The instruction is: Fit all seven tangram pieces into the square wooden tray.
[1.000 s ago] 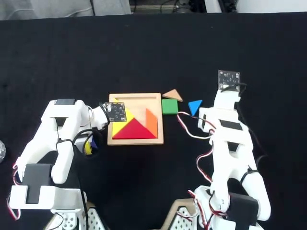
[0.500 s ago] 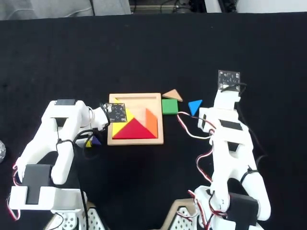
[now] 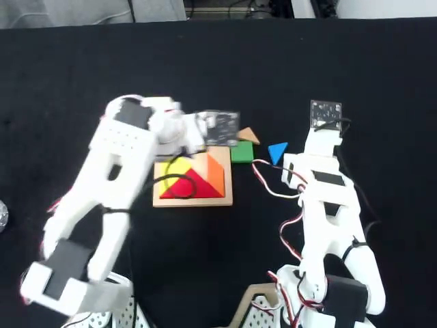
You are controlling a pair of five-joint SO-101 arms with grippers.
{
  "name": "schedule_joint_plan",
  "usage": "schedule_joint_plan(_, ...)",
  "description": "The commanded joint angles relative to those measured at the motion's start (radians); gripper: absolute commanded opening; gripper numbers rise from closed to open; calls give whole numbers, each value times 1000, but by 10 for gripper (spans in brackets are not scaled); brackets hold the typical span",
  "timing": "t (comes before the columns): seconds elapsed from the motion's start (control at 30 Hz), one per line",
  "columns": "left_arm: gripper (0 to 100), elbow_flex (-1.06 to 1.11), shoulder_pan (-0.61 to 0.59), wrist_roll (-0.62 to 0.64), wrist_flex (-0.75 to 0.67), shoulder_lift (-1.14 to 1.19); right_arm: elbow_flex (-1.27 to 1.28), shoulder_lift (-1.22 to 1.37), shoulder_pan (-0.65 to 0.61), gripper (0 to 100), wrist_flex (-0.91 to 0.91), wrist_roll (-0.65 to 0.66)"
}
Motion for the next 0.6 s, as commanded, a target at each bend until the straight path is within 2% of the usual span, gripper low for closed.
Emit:
schedule_joint_plan(0.0, 113, -228, 71, 55, 8, 132, -7, -36, -12, 14, -14, 11)
schedule_joint_plan(0.3, 113, -535, 117, 89, 6, 542, -8, -36, -11, 14, -17, 12)
schedule_joint_plan(0.57, 113, -685, 122, 89, 8, 727, -10, -38, -11, 14, -17, 12)
